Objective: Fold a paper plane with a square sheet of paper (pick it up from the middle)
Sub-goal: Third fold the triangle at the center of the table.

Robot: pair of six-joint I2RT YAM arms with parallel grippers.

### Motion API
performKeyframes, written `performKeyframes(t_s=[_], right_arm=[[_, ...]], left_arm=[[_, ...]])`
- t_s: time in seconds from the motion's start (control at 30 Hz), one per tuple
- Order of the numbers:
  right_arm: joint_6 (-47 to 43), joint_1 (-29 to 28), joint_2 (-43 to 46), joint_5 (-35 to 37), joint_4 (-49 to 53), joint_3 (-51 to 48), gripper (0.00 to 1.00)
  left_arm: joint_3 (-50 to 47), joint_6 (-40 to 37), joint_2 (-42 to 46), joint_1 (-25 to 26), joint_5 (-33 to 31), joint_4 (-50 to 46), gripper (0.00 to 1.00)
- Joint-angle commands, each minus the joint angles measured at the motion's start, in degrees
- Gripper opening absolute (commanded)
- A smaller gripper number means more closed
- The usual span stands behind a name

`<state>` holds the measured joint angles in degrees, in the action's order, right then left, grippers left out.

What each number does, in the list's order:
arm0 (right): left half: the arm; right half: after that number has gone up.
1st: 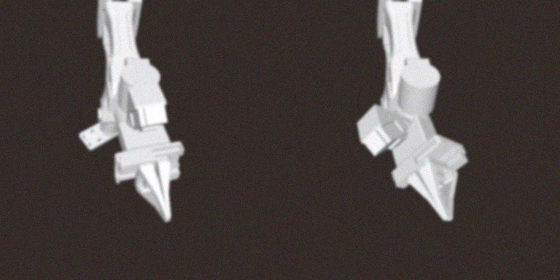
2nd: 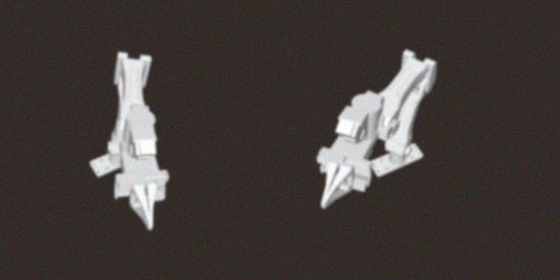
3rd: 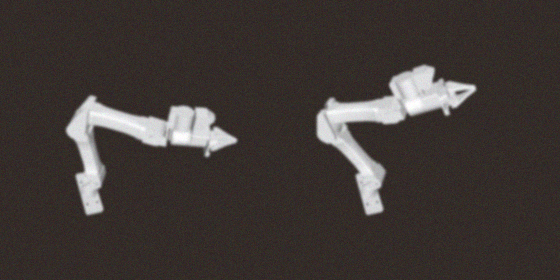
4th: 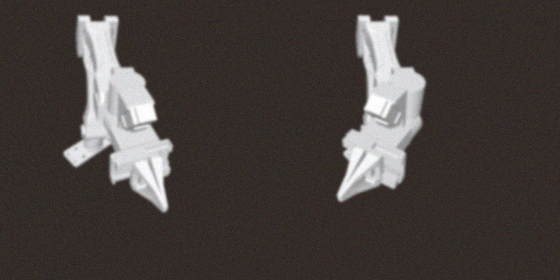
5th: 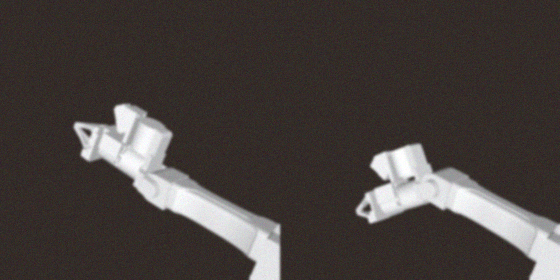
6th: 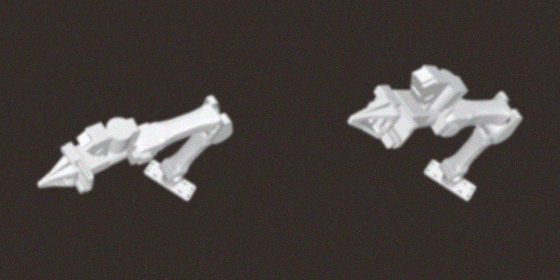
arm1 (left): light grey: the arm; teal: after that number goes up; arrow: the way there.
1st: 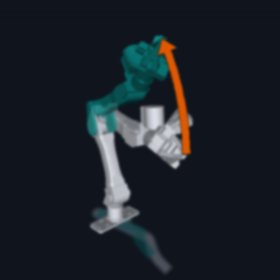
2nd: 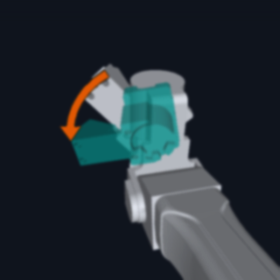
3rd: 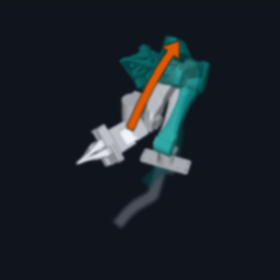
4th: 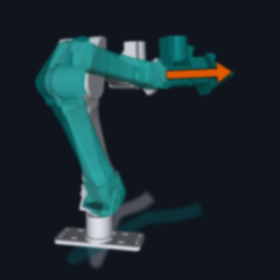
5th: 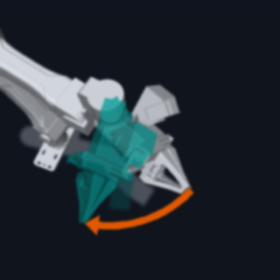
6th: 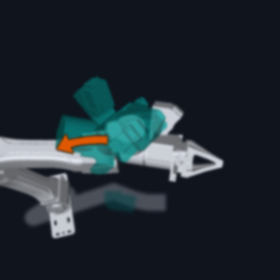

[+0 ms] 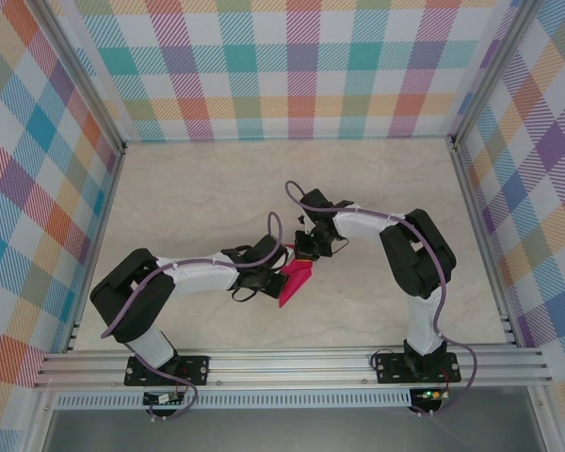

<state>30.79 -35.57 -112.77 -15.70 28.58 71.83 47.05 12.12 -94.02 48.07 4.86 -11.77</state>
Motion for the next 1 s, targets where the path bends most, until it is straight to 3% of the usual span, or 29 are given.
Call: performKeyframes(t_s=[0.0,0.17,0.27,0.47,0.73,0.97], right_arm=[[0.17,-0.05,0.40,-2.50,0.05,-0.41,0.00],[3.54,2.81,11.31,-3.57,-3.51,-4.43,0.00],[8.01,4.10,20.06,-3.04,-8.96,-11.81,0.00],[23.44,2.41,32.22,-11.12,-32.27,-33.77,0.00],[31.30,-7.78,34.65,-7.94,-41.30,-42.95,0.00],[33.93,-12.77,29.07,-7.70,-46.07,-41.76,0.00]], left_arm=[[-1.69,-0.64,-1.74,-0.26,-0.47,0.51,0.00],[-2.53,-0.52,-1.43,-0.23,-0.35,0.87,0.00],[-2.71,-0.43,-1.41,-0.19,-0.16,1.12,0.00],[-2.76,-0.68,-1.42,-0.22,0.05,0.96,0.00],[-2.59,-0.71,-2.04,-0.27,0.40,0.96,0.00],[-2.53,-0.43,-2.63,-0.34,0.91,1.40,0.00]])
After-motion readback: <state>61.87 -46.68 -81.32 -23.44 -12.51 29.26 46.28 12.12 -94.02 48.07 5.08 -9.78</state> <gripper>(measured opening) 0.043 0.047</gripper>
